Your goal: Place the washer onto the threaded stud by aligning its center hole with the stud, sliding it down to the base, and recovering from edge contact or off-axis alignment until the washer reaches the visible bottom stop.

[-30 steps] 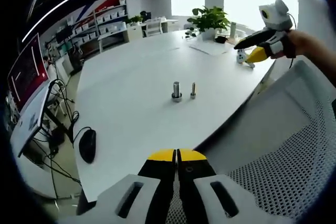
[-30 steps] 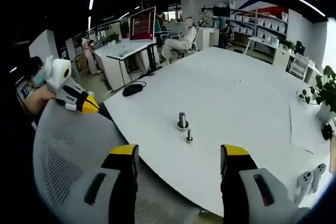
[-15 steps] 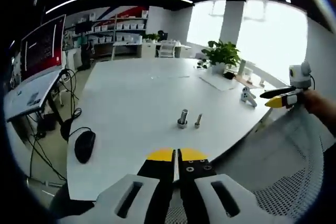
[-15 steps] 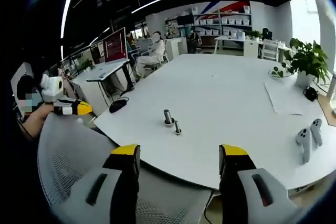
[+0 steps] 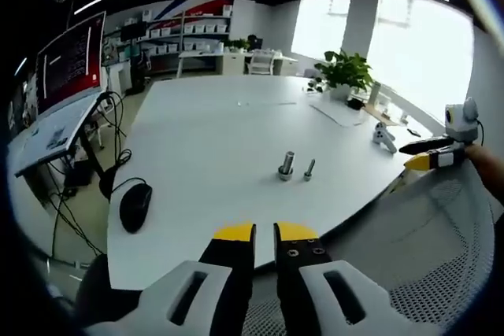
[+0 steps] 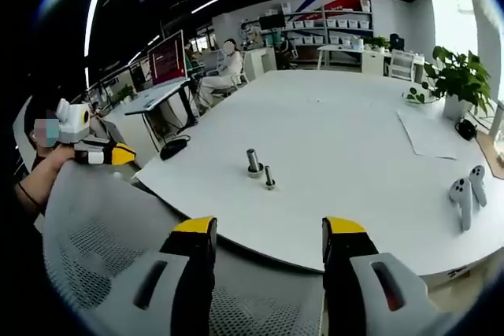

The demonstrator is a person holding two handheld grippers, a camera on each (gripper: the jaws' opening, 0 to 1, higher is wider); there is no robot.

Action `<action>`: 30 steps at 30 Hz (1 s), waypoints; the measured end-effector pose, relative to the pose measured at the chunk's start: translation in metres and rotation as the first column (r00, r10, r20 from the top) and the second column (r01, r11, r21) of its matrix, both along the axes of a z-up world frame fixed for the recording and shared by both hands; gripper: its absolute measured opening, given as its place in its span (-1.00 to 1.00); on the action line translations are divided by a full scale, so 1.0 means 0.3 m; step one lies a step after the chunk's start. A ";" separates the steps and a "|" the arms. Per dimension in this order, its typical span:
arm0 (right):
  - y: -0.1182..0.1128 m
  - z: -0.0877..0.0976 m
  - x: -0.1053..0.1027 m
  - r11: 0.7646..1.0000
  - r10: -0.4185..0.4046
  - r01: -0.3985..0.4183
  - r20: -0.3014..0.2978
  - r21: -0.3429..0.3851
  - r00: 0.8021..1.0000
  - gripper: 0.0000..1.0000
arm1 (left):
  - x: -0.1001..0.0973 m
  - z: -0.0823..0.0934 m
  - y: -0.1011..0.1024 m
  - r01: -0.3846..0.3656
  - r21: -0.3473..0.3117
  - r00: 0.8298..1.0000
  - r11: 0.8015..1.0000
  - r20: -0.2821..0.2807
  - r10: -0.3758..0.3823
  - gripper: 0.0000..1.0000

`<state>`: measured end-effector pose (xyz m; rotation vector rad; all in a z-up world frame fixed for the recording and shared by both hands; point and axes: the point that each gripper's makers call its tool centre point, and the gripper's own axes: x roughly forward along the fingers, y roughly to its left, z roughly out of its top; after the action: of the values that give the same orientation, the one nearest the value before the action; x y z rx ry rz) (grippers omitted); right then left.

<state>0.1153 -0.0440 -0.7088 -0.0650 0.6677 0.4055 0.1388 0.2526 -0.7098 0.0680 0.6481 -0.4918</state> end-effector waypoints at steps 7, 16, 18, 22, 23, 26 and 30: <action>0.004 -0.002 0.004 1.000 -0.004 0.004 0.004 -0.004 1.000 0.06 | -0.004 -0.003 -0.005 -0.012 -0.035 1.000 0.999 -0.028 0.011 -0.90; -0.009 -0.013 -0.001 0.999 -0.038 0.038 -0.019 0.012 0.999 -0.01 | -0.003 0.008 -0.012 -0.003 -0.048 1.000 0.999 -0.011 0.003 -0.93; -0.012 -0.014 -0.002 0.999 -0.047 0.047 -0.025 0.015 0.999 -0.02 | -0.002 0.012 -0.013 0.001 -0.049 1.000 0.999 -0.003 -0.001 -0.95; -0.017 -0.016 -0.004 0.998 -0.063 0.064 -0.030 0.024 0.998 -0.03 | 0.005 0.024 -0.014 0.005 -0.050 1.000 0.999 0.025 -0.003 -0.96; -0.016 -0.017 -0.005 0.997 -0.064 0.065 -0.032 0.031 0.997 -0.04 | 0.008 0.028 -0.014 0.005 -0.054 0.999 0.999 0.034 -0.003 -0.96; -0.009 -0.019 -0.007 0.997 -0.059 0.061 -0.044 0.052 0.997 -0.13 | 0.009 0.035 -0.016 0.007 -0.056 0.999 0.998 0.043 -0.005 -0.97; 0.001 -0.020 -0.004 0.998 -0.036 0.038 -0.047 0.055 0.998 -0.25 | 0.013 0.043 -0.017 0.007 -0.066 0.998 0.998 0.057 -0.003 -0.97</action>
<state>0.1142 -0.0436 -0.7148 0.0097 0.7017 0.3906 0.1427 0.2476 -0.6971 0.0207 0.5761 -0.5138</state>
